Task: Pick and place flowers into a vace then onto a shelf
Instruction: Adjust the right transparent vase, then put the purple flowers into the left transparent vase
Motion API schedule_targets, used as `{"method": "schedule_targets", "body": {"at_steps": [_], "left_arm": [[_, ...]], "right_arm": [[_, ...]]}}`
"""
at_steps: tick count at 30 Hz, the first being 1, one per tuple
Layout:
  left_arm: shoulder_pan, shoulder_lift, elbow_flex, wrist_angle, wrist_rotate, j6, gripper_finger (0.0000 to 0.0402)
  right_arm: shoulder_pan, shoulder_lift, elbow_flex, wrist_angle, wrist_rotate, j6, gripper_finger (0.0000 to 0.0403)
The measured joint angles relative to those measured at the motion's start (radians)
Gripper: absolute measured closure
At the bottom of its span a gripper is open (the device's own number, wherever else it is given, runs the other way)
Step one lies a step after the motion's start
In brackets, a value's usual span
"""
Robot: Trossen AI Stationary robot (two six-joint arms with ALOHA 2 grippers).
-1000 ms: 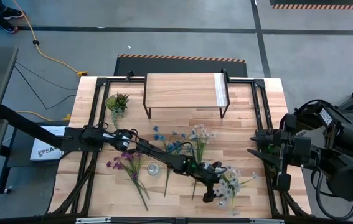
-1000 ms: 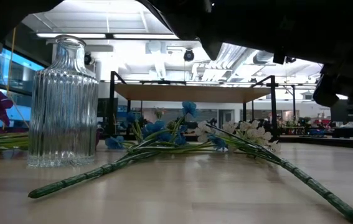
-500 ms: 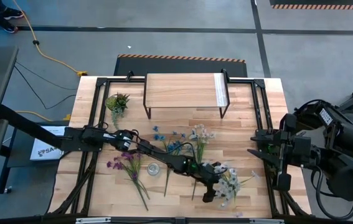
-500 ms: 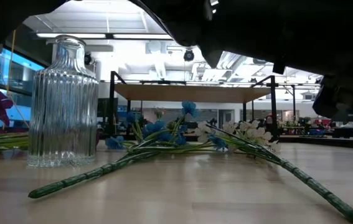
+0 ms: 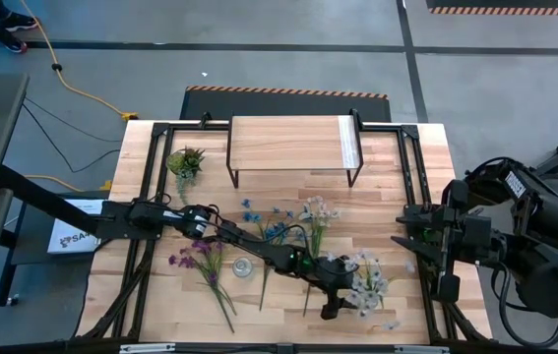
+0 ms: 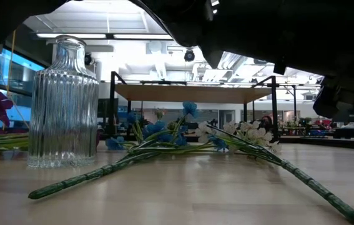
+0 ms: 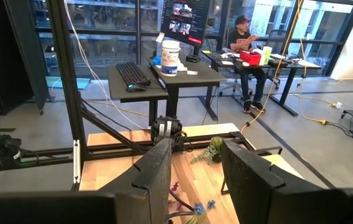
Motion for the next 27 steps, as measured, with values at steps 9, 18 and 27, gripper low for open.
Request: {"method": "schedule_targets", "body": {"at_steps": [9, 18, 27], "left_arm": [[-0.002, -0.002, 0.001, -0.025, 0.0, 0.0, 0.0137], [-0.016, -0.002, 0.001, -0.081, -0.022, 0.0, 0.0144], [-0.02, -0.002, 0.001, -0.078, -0.026, 0.0, 0.0169]], "right_arm": [[0.0, 0.0, 0.0, 0.0, -0.001, -0.003, 0.0269], [0.0, 0.002, 0.0, 0.0, -0.024, 0.004, 0.0269], [0.0, 0.029, 0.0, 0.009, -0.022, 0.004, 0.0269]]}}
